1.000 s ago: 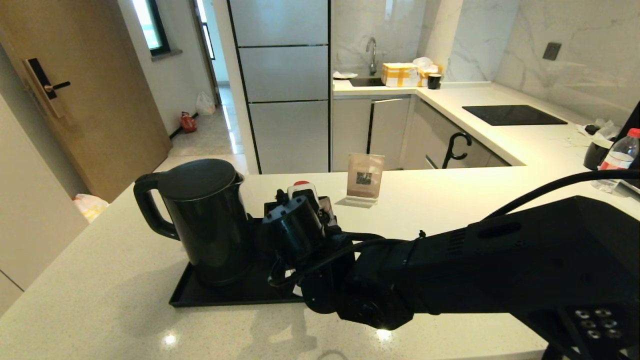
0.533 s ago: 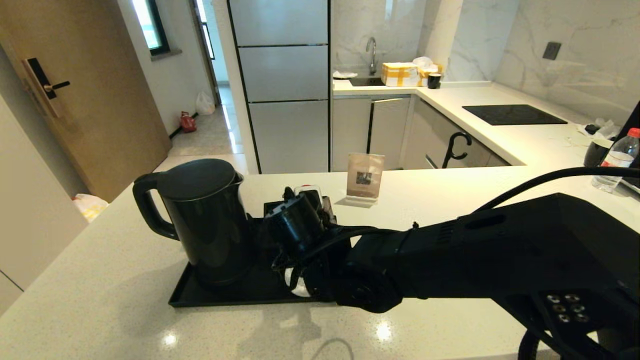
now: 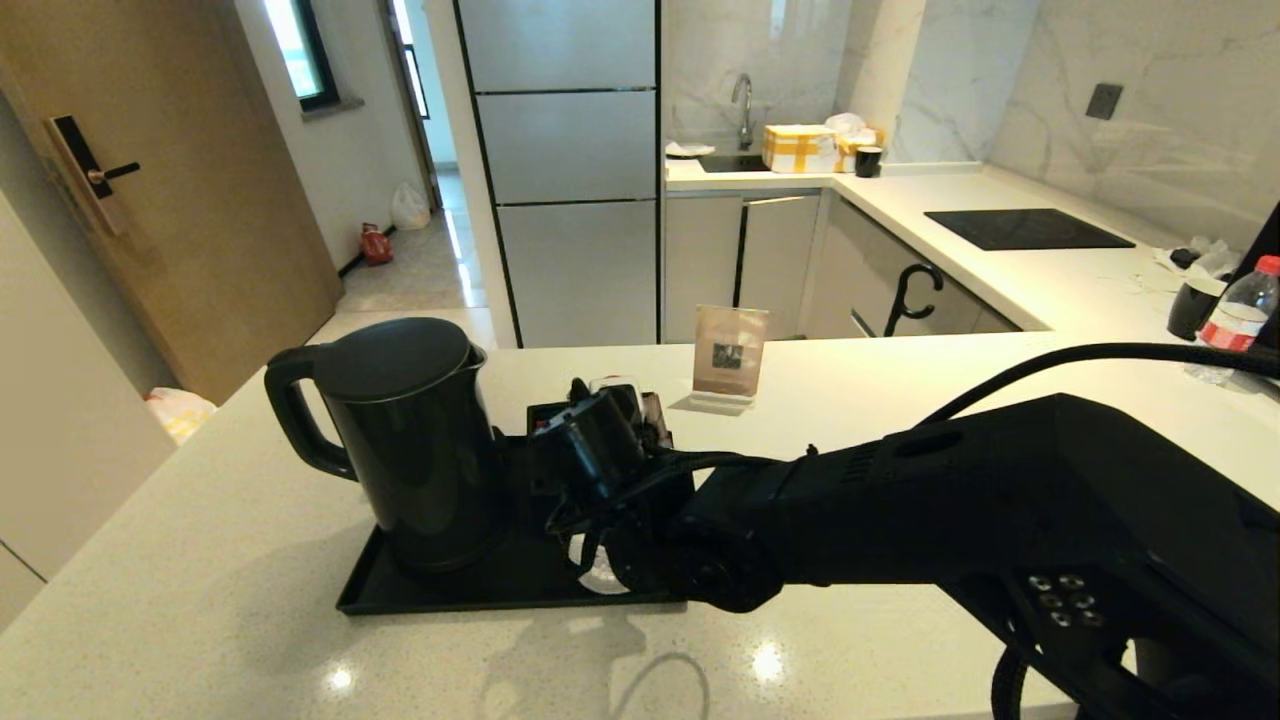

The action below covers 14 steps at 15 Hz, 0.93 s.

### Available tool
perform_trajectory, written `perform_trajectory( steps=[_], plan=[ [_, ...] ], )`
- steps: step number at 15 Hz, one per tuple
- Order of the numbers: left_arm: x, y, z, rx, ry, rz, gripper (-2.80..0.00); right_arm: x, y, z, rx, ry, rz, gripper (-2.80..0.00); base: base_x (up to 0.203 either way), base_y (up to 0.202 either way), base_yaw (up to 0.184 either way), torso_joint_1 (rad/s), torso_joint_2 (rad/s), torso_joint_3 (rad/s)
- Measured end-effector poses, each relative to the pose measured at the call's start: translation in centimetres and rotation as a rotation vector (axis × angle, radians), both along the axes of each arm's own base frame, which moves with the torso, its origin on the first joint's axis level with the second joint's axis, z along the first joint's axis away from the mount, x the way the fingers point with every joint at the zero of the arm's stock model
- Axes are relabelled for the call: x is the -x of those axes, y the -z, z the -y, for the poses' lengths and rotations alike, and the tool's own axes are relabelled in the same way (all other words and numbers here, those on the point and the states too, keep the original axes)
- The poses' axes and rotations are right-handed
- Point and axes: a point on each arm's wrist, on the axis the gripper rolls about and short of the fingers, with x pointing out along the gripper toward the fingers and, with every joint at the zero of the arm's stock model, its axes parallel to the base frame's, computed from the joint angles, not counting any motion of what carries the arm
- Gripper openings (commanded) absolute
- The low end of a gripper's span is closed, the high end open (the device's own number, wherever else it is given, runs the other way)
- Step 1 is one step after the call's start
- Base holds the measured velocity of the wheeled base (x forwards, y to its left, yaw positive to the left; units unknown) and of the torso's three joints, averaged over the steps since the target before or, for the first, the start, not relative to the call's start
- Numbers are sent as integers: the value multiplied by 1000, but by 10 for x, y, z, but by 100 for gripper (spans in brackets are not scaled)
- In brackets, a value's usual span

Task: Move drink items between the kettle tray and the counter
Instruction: Return the bottled water to its original position

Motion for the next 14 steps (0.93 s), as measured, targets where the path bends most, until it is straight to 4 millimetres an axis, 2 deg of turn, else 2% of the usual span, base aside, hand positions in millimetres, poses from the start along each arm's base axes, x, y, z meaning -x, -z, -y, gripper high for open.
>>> perform_trajectory(
  steps=[10,14],
  plan=[
    [0,0,0,0,0,0,-280,0,-1,2,2,4,0,0,0,0,0,0,0,0],
    [0,0,0,0,1,0,-280,13,-7,12,15,-13,-37,0,0,0,0,0,0,0]
  ],
)
